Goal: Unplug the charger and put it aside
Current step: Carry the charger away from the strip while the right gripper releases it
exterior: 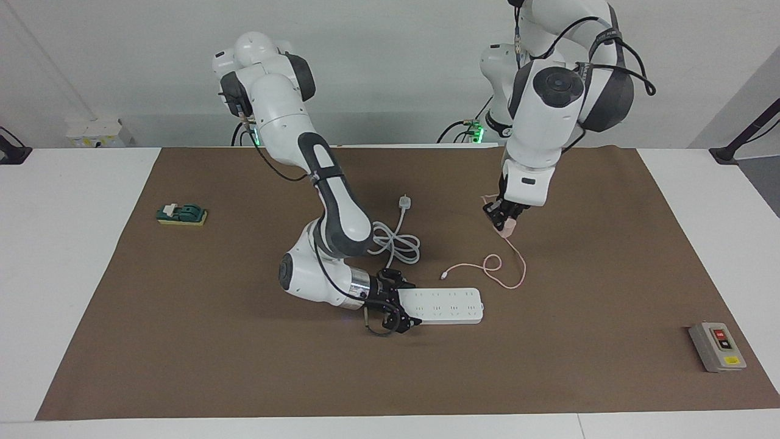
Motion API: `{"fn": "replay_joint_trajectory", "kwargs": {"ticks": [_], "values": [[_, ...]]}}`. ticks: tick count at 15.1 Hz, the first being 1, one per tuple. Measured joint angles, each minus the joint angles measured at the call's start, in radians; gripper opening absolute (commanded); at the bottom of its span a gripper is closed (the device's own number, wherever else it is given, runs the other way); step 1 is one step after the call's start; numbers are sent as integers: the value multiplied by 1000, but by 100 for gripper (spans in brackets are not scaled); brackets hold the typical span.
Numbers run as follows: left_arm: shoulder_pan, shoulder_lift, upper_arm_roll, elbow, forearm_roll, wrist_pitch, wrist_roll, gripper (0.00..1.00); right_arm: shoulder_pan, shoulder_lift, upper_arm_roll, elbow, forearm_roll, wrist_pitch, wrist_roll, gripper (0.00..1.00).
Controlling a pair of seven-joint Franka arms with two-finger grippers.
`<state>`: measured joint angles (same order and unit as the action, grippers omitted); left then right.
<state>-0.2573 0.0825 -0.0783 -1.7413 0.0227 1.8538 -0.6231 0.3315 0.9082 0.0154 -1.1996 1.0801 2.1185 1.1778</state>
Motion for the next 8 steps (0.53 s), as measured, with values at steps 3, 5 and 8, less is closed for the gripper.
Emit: {"fn": "replay_joint_trajectory", "kwargs": {"ticks": [3,5,8], "values": [[115,-143,3,-229,-94,115,277,0,-12,-56,-59,-15,-2,-62,6,100],[163,-168,5,-291,-141,147,397,0,-13,-100,-101,-35,-29,-124,8,100],[175,-171,4,-380,-158,266,471,0,-21,-174,-173,-49,-118,-254,9,100]]}}
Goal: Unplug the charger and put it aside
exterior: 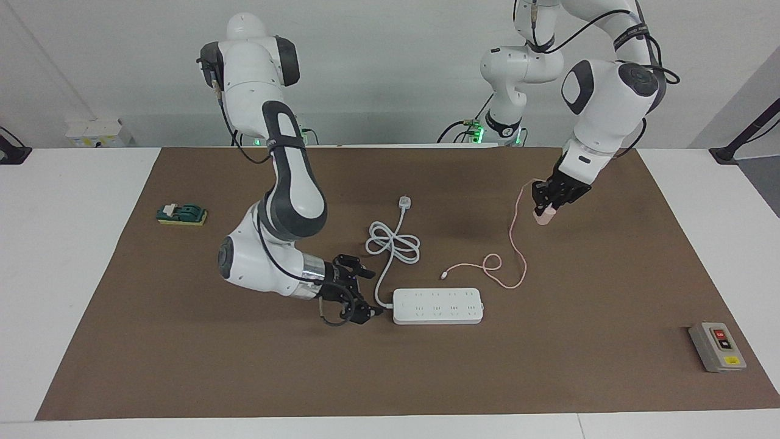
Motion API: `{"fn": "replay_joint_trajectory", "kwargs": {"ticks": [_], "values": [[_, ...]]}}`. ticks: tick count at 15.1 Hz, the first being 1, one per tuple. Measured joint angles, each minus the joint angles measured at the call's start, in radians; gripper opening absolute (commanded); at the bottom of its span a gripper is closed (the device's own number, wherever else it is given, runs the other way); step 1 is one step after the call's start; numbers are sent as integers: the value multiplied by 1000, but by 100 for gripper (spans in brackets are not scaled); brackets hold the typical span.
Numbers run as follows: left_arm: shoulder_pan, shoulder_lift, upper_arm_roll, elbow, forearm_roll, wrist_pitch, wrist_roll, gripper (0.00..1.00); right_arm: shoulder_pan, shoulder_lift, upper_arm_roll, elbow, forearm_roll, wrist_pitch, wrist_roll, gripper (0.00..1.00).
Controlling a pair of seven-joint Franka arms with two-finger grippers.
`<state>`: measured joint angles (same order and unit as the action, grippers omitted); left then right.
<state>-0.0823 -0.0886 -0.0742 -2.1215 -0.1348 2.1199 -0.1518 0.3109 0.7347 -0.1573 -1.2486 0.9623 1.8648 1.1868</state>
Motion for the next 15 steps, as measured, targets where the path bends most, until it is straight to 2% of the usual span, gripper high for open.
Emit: {"fn": "replay_joint_trajectory", "kwargs": {"ticks": [3,6,8,15], "values": [[23,0,1,-75,-18,82,74,0,-21,-73,-60,-6,-59,-95,0,100],[92,0,5,-139,-120,148,250,0,-55,-144,-72,-8,-152,-132,-28,100],[124,2,6,-178,-142,178,315,0,-63,-193,-73,-9,-245,-150,-77,100],[194,73,7,-194,-250,206,496,1,-132,-324,-76,-18,-481,-301,-466,100]]}}
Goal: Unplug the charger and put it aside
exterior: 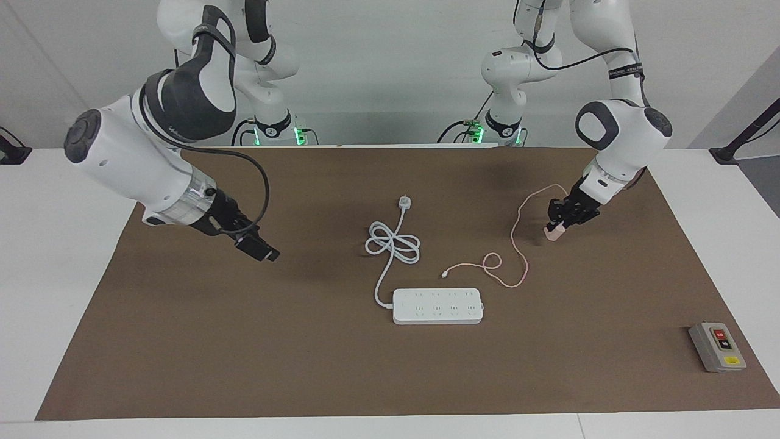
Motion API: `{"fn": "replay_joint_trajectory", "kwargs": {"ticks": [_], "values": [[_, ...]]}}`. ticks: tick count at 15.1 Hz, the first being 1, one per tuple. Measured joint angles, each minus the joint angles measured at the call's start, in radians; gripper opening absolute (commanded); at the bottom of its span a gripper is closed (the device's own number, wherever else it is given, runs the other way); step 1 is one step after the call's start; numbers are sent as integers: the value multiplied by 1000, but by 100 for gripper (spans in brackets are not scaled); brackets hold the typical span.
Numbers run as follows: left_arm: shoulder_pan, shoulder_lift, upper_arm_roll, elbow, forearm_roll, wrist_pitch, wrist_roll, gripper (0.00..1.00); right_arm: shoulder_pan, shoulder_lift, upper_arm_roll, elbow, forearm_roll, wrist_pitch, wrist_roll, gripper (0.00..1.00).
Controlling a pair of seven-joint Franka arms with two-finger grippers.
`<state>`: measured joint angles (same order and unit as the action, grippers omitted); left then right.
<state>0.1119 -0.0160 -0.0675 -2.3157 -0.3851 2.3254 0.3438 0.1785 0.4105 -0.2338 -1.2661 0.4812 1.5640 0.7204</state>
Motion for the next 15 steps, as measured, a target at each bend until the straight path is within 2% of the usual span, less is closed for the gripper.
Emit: {"fn": "replay_joint_trajectory", "kwargs": {"ticks": [1,2,4,11,15], "values": [[2,9,0,0,-1,7,7,4,-7,-12,0,-1,-31,-10,-52,100],[2,16,0,0,-1,18,15,11,-8,-23,0,-2,-69,-15,-106,100],[4,27,0,0,-1,35,36,100,-3,-47,1,-4,-148,-17,-223,100],[55,38,1,5,-3,55,137,100,-6,-151,0,-9,-329,-78,-582,100],[66,37,3,44,-3,31,148,100,-14,-252,13,-84,-417,-88,-670,100]]}}
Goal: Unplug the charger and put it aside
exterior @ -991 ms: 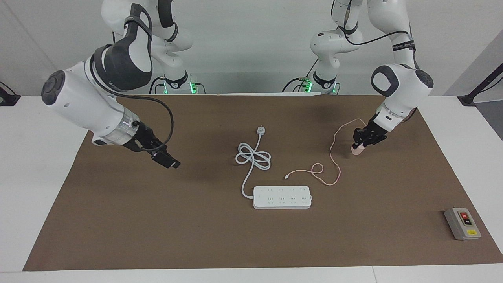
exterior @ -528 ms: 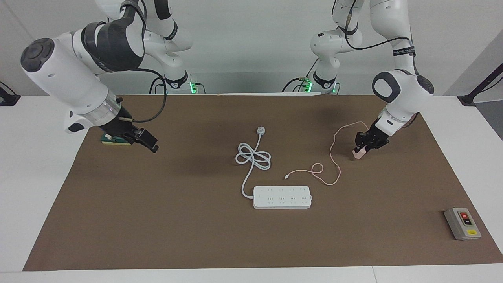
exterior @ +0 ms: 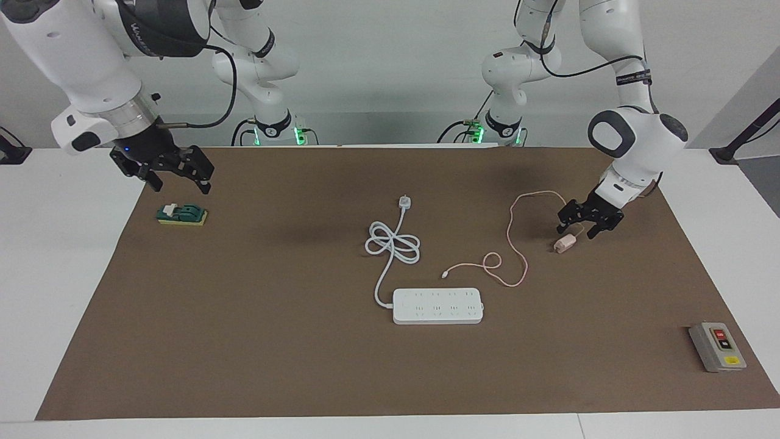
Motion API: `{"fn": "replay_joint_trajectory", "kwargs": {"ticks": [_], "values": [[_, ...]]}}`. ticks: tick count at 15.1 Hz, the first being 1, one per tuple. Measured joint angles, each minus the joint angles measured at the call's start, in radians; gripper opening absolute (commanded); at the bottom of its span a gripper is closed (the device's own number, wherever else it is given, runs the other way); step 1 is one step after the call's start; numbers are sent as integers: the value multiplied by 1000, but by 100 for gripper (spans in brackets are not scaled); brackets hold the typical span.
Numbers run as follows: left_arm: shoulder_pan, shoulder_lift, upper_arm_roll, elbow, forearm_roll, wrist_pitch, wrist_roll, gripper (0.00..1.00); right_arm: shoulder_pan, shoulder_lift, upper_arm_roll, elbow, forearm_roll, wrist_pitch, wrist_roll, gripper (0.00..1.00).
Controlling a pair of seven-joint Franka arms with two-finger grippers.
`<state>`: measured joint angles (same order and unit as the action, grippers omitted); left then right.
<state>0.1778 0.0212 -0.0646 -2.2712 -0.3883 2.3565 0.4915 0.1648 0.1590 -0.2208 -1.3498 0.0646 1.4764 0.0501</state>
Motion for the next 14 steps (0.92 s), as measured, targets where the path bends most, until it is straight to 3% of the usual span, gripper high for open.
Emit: {"fn": "replay_joint_trajectory", "kwargs": {"ticks": [3,7,14], "values": [[1,-20,6,82,12,-124,-26,100,-59,-80,87,-89,-62,4,-26,100],[0,-43,4,257,172,-356,-276,100,-118,-161,175,-184,-87,13,-26,100],[-2,-67,-11,530,294,-689,-553,100,-163,-186,223,-224,-87,16,-26,100]]}}
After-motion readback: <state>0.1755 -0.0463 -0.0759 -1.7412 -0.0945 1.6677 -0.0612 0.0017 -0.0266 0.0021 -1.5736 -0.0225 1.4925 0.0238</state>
